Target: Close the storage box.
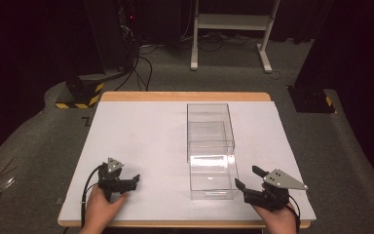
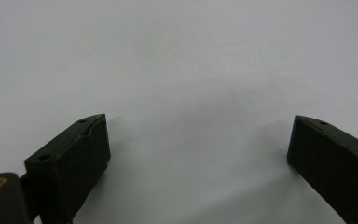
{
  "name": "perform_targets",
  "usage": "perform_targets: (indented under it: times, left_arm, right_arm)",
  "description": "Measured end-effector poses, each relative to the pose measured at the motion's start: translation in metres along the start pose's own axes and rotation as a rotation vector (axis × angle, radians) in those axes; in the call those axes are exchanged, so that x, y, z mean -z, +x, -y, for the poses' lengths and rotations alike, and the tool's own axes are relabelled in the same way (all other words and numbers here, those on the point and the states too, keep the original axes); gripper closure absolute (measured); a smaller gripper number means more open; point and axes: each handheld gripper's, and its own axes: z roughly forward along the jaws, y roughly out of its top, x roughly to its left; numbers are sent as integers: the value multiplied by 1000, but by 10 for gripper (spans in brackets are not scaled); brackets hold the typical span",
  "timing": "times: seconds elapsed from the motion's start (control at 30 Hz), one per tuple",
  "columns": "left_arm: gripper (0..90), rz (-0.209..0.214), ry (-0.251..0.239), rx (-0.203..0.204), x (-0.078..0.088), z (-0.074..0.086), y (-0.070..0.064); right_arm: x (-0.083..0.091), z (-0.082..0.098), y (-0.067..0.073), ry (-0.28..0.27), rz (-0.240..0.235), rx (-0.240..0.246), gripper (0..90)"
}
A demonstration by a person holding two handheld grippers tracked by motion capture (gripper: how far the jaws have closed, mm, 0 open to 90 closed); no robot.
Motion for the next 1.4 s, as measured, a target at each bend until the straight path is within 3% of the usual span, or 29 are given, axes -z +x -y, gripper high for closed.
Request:
perform_targets:
  times: [0.23,0.5,0.87,1.4]
  left_arm:
    - [60,0,0,0,0,0,0]
    - [60,0,0,0,0,0,0]
    - [60,1,0,2,0,0,0]
    - [60,1,0,2,0,0,0]
  right_arm:
    - [4,3,5,-16,-16,-6,239]
    - [0,12,13,9,-40,0,243]
    - [-6,20,12,40,-56,-3,237]
    - [-20,14,8,25,-21,-7,241]
